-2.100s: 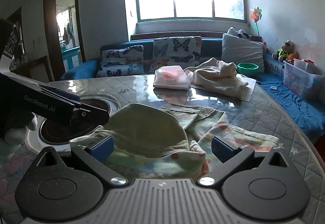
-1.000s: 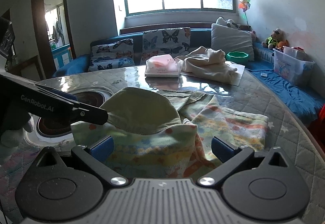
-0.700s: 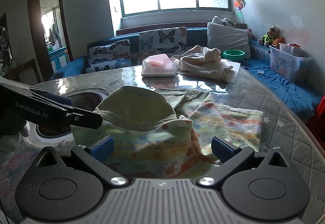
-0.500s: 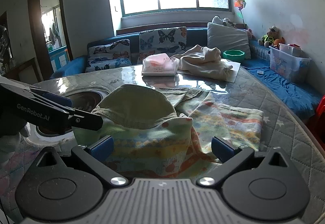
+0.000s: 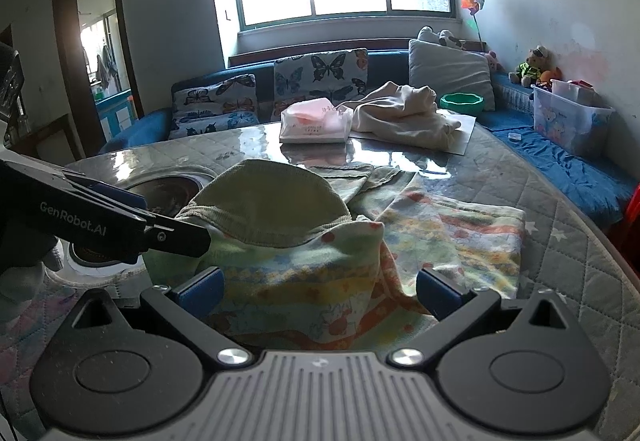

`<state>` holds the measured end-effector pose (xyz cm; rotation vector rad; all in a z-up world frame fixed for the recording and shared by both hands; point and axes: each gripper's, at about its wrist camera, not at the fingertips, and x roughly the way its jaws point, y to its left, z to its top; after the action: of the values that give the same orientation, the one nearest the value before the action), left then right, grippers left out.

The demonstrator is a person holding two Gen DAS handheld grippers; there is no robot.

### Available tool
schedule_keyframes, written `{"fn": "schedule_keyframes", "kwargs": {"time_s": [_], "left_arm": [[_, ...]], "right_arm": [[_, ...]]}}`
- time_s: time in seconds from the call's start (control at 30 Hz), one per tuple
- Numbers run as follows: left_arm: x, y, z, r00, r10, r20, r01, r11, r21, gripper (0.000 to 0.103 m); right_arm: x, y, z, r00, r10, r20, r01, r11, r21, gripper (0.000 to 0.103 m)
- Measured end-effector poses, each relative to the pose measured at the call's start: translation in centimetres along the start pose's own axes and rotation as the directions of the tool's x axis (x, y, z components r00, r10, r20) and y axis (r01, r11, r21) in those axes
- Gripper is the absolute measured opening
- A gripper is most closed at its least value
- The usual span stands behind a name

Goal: Fold clothes

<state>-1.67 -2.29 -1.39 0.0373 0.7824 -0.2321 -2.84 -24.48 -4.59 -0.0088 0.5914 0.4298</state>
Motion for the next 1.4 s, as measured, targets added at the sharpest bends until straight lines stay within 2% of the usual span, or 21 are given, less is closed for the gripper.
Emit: {"fn": "schedule_keyframes", "kwargs": {"time_s": [0.53, 0.7, 0.97, 1.23, 1.4], "left_arm": [[1.3, 0.2, 0.3, 1.0, -0.011, -0.02, 0.011, 1.0, -0.004, 0.101], [1.6, 0.3, 0.3, 0.999, -0.03, -0.019, 0.03, 1.0, -0.008, 0.095], [1.8, 0.3, 0.6, 0.996, -0.09, -0.011, 0.09, 0.996, -0.013, 0.073], [1.2, 0.2, 1.6, 0.99, -0.141, 0.029, 0.141, 0.99, 0.009, 0.073], [2.3, 0.1, 2.0, 0.986, -0.167, 0.002, 0.167, 0.986, 0.004, 0.072]], "right_arm": [[1.0, 0.3, 0.2, 1.0, 0.011, -0.015, -0.012, 1.0, -0.015, 0.103], [1.5, 0.4, 0.4, 1.0, 0.014, -0.027, -0.015, 1.0, -0.026, 0.103], [2.1, 0.3, 0.9, 0.998, 0.032, -0.047, -0.034, 0.999, -0.026, 0.103], [1.1, -1.0, 1.7, 0.998, 0.065, -0.026, -0.064, 0.997, 0.046, 0.103], [0.3, -1.9, 2.5, 0.999, 0.052, 0.004, -0.053, 0.995, 0.081, 0.103]]}}
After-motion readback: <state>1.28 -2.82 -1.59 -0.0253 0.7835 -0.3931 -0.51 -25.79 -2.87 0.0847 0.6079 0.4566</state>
